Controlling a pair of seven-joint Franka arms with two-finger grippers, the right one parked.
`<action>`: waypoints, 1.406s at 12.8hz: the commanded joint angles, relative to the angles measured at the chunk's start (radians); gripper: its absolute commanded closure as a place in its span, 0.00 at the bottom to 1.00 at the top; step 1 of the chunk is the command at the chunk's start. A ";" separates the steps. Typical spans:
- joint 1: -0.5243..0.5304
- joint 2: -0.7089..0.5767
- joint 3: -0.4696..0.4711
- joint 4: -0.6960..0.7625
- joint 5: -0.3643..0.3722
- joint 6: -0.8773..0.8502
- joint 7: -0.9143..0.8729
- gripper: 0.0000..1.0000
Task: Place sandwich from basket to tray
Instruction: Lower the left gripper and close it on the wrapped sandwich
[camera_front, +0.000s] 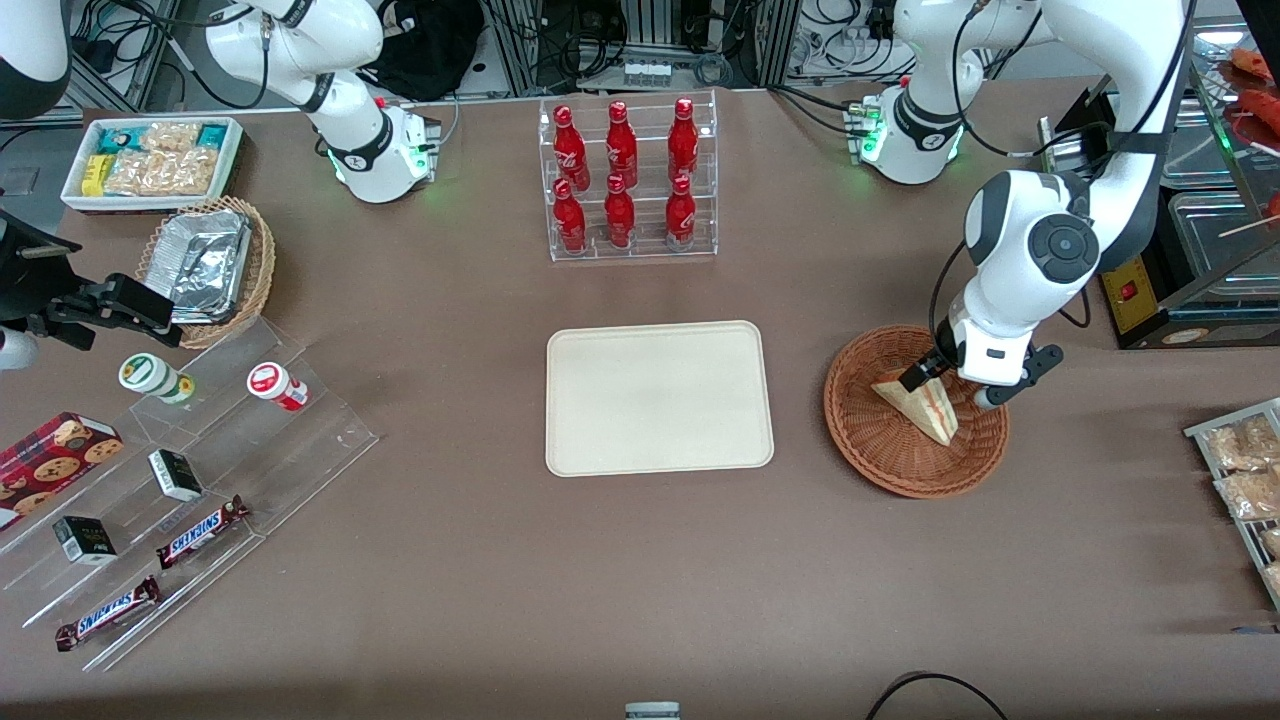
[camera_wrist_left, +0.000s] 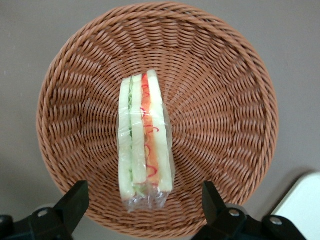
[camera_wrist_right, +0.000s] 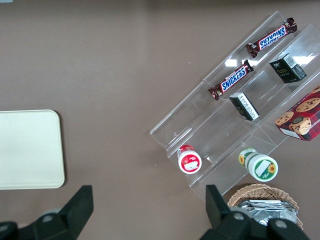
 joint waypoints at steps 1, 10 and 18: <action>-0.007 0.022 0.003 -0.007 0.011 0.036 -0.188 0.00; -0.007 0.111 0.003 -0.004 0.012 0.097 -0.344 0.01; -0.007 0.078 0.005 0.007 0.037 0.065 -0.316 0.94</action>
